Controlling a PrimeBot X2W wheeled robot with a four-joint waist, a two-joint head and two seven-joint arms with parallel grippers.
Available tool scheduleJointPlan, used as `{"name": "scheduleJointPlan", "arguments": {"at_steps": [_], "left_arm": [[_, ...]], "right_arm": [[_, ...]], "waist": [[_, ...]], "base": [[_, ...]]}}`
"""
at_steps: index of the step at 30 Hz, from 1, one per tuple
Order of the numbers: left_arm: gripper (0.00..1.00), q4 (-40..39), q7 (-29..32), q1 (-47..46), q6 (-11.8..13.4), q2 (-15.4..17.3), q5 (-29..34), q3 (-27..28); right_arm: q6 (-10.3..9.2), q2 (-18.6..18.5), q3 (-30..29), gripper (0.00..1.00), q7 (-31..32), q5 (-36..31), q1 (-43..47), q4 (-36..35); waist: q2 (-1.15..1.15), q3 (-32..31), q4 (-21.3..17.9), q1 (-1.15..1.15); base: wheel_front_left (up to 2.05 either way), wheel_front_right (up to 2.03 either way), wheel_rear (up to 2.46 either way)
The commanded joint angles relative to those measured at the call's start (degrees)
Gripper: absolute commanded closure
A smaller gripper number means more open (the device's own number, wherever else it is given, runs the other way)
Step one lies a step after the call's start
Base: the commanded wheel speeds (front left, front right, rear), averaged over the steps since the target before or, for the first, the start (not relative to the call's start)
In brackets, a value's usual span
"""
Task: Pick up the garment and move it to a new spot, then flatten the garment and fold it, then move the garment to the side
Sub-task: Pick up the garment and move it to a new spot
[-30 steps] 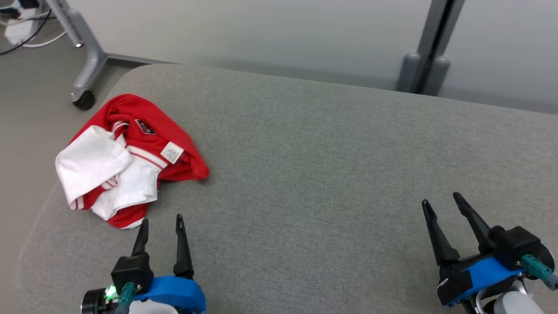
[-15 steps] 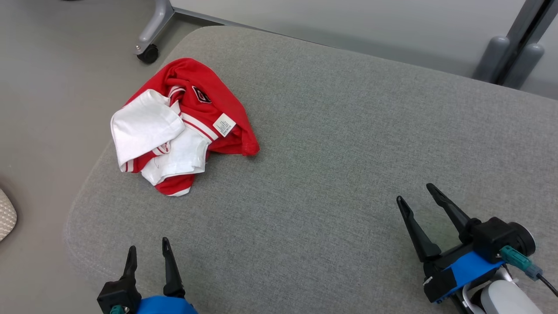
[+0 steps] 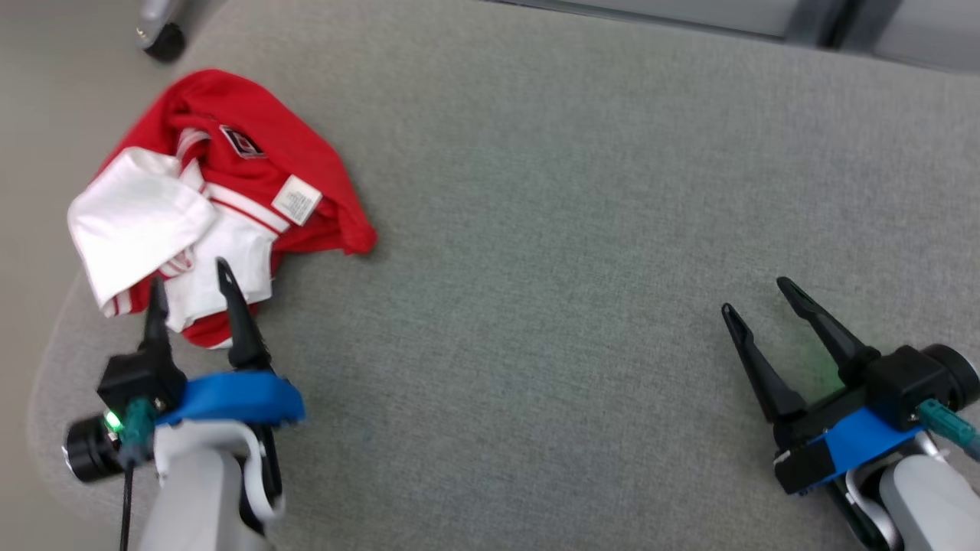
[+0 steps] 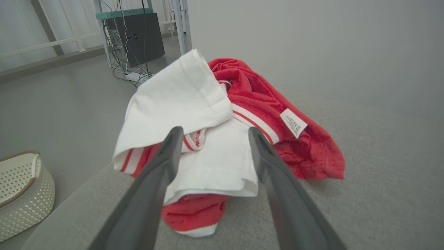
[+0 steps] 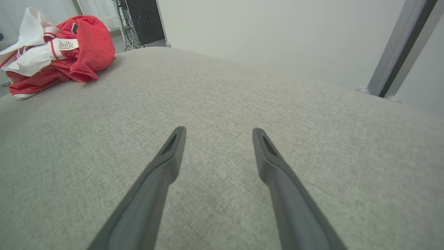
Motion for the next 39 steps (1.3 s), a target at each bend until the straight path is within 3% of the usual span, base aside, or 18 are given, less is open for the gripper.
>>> {"name": "scheduleJointPlan", "arguments": {"at_steps": [1,9,14,18,19,20,21,26,30,35,39], "left_arm": [[0.0,0.38,-0.16,-1.51,-0.05,0.09,0.67,0.7],[0.0,6.52,-0.16,-12.97,2.52,1.57,6.06,6.36],[0.0,13.39,-0.16,-17.31,5.55,2.36,5.45,10.38],[0.0,18.11,-0.16,-18.8,5.59,2.51,4.88,11.25],[0.1,19.24,-0.15,-19.07,5.4,2.37,4.74,11.12],[0.6,20.05,-0.15,-19.43,5.22,2.22,4.55,11.07],[1.0,20.73,-0.16,-19.89,4.95,2.23,4.43,11.05],[1.0,19.48,-0.16,-21.47,3.26,2.1,4.28,10.89],[1.0,12.8,-0.16,-21.91,3.25,1.5,7.4,8.42],[1.0,1.05,-0.16,-22.37,-1.84,2.34,10.01,5.2],[1.0,-4.89,-0.16,-24.22,-7.55,2.53,10.61,1.07]], "right_arm": [[0.02,-0.56,0.03,0.0,-0.18,0.4,-0.75,-0.37],[0.02,-2.41,0.07,0.0,-0.18,1.1,-2.41,-2.05],[0.02,-2.36,-0.05,0.0,-0.09,1.33,-3.01,-2.0],[0.02,-1.94,-0.18,0.0,-0.09,1.58,-3.14,-1.91],[0.02,-1.8,-0.19,0.0,-0.09,1.58,-3.15,-1.86],[0.02,-1.72,-0.19,0.0,-0.09,1.58,-3.17,-1.81],[0.02,-1.64,-0.18,0.0,-0.09,1.59,-3.19,-1.78],[0.02,-1.5,-0.19,0.0,-0.09,1.71,-3.06,-1.53],[0.02,-0.64,-0.39,0.0,-0.1,1.7,-2.94,-1.4],[0.02,1.12,-0.55,0.0,-0.1,1.52,-2.68,-0.99],[0.02,2.77,-0.22,0.0,-0.1,1.5,-2.56,-0.11]], "waist": [[0.0,0.55,-0.09,0.0],[0.0,4.69,-3.13,0.0],[0.0,5.69,-4.51,0.0],[0.0,5.87,-5.19,0.0],[0.0,5.86,-5.31,0.0],[0.0,5.85,-5.41,0.0],[0.0,5.85,-5.49,0.0],[0.0,5.67,-5.46,0.0],[0.0,4.34,-5.63,0.0],[0.0,1.78,-6.54,0.0],[0.0,-0.33,-8.65,0.0]], "base": [[0.0,0.0,0.0],[0.0,0.0,0.0],[0.0,0.0,0.0],[0.0,0.0,0.0],[0.0,0.0,0.0],[0.0,0.0,0.0],[0.0,0.0,0.0],[0.0,0.0,0.0],[0.0,0.0,0.0],[0.0,0.0,0.0],[0.0,0.0,0.0]]}}
